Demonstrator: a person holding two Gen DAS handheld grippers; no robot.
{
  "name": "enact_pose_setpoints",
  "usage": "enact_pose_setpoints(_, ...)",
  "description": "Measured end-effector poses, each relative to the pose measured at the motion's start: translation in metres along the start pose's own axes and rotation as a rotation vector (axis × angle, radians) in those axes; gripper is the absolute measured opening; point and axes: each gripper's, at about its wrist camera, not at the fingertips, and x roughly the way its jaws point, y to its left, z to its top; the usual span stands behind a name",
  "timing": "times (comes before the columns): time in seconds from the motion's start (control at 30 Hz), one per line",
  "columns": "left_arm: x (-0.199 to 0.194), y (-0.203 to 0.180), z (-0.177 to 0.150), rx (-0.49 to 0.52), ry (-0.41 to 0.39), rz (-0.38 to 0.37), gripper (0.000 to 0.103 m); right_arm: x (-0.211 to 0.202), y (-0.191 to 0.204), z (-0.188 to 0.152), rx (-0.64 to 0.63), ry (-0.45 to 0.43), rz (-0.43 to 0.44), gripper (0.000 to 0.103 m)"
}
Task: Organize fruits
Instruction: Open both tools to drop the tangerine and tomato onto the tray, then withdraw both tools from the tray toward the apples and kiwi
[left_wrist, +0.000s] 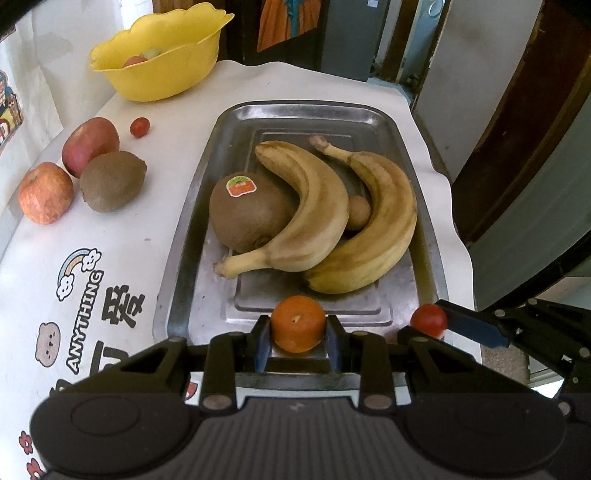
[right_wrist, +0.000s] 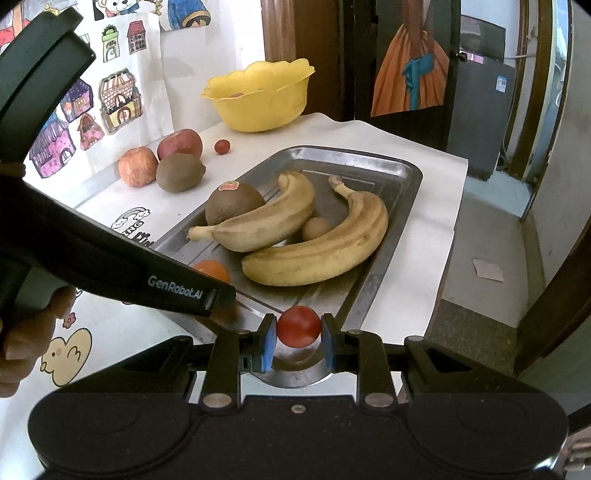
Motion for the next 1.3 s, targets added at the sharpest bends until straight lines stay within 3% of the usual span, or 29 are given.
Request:
enact_pose_setpoints(0.37,0.000,0.002,-0.001,-0.003,0.005,-0.005,0.034,0.002,0.003,-0.001,-0.003,0.005,-0.014,0.029)
enact_pose_setpoints(0.63,-0.004,0.008,-0.002,-0.016,0.001,-0.023,0.038,-0.003,0.007,-0.002,0.009,-0.005,-0.034,0.040)
enact_pose_setpoints(0.83,-0.014,0.013,-0.002,-0.025,-0.027,-0.032,0.054,-0.012,0.013,0.001,0.018,-0.024,-0.056,0.053)
enact_pose_setpoints(1.1,-0.039,0.038,0.000,-0.081,-0.097,-0.005,0.091,-0.025,0.029,0.013,0.048,-0.053,-0.081,0.082)
enact_pose_setpoints(1.23,-0.051,0.060,-0.001,-0.120,-0.131,0.031,0.099,-0.029,0.043,0.021,0.055,-0.067,-0.088,0.096)
enact_pose_setpoints(1.3,-0.058,0.073,-0.002,-0.144,-0.148,0.051,0.102,-0.030,0.052,0.025,0.060,-0.074,-0.088,0.099)
